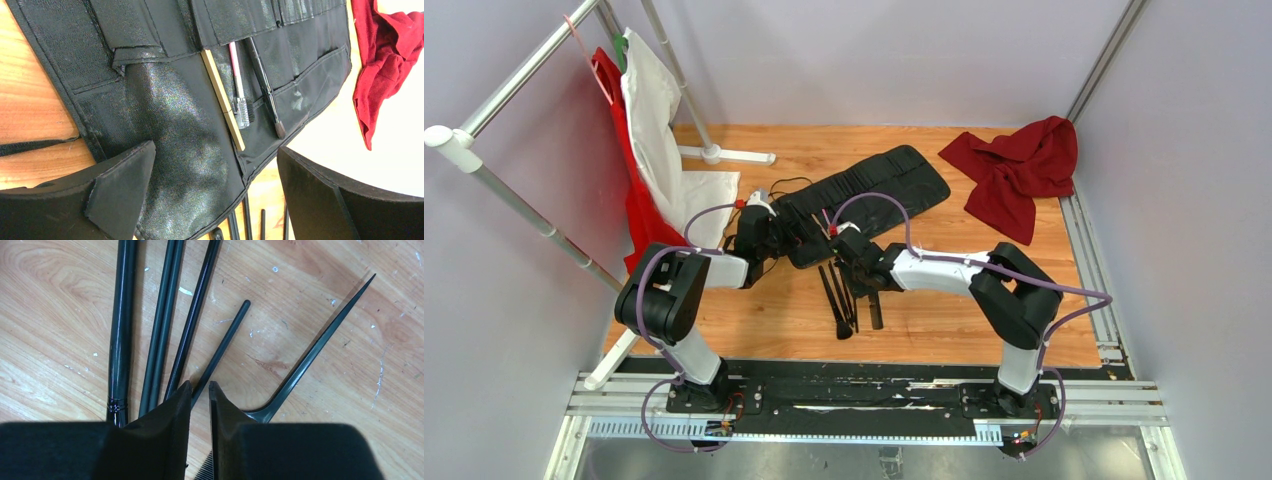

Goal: Organize the makeup
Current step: Pick up the makeup brush from the center of the board.

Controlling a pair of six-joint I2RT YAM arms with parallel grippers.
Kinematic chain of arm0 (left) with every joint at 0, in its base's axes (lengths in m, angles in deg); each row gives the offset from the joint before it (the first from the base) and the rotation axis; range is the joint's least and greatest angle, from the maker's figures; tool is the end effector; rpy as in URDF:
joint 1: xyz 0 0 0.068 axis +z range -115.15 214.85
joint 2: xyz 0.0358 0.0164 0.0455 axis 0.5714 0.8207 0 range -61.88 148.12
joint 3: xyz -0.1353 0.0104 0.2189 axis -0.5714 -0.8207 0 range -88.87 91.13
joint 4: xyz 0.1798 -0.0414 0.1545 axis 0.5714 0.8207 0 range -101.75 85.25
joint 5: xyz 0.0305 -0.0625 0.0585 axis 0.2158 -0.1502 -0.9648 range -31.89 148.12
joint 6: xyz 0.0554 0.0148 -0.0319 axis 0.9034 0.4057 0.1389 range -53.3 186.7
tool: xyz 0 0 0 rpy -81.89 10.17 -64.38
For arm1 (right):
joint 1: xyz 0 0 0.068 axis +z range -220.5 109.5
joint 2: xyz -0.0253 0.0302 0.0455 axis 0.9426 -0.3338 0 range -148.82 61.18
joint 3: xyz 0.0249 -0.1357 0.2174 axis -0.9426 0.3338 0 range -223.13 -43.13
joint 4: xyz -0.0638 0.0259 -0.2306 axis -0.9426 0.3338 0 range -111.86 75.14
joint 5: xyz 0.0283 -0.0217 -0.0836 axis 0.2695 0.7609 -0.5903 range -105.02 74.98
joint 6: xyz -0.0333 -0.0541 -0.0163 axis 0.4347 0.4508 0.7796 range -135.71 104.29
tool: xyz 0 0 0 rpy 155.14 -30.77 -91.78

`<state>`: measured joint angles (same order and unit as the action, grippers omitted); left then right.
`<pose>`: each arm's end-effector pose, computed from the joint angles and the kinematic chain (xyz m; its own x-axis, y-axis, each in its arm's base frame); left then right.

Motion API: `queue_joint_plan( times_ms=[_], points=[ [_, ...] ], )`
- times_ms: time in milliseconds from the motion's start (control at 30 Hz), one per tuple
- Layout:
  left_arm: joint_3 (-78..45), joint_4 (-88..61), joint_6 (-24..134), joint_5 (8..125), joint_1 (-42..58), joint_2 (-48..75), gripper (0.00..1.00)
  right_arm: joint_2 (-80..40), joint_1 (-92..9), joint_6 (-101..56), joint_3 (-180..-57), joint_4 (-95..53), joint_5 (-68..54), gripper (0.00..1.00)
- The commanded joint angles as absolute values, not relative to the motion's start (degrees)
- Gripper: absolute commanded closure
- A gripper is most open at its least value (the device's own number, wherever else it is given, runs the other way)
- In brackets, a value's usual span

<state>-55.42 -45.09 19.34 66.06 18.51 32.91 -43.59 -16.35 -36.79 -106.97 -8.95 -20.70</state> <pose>0.2960 -0.0942 0.1354 -0.5963 -0.5844 -0.5504 -0.0634 0.7177 -0.6935 0.2177 0.2926 0.1517 -0.7191 -0.3841 -0.5791 -0.5506 0.8233 0.1376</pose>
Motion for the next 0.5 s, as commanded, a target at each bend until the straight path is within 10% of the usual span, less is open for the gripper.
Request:
queue_joint_plan(
  times_ms=[0, 467],
  points=[
    [-55.1, -44.18, 19.59, 66.29, 18.06, 33.81, 0.02, -44.54, -14.93, -37.85, -105.03, -3.89, -22.01, 0.84],
    [-55.18, -44.18, 19.57, 66.2, 18.09, 33.83, 0.02, -45.13, -14.99, -36.64, -107.03, -2.28, -24.2, 0.99]
  ],
)
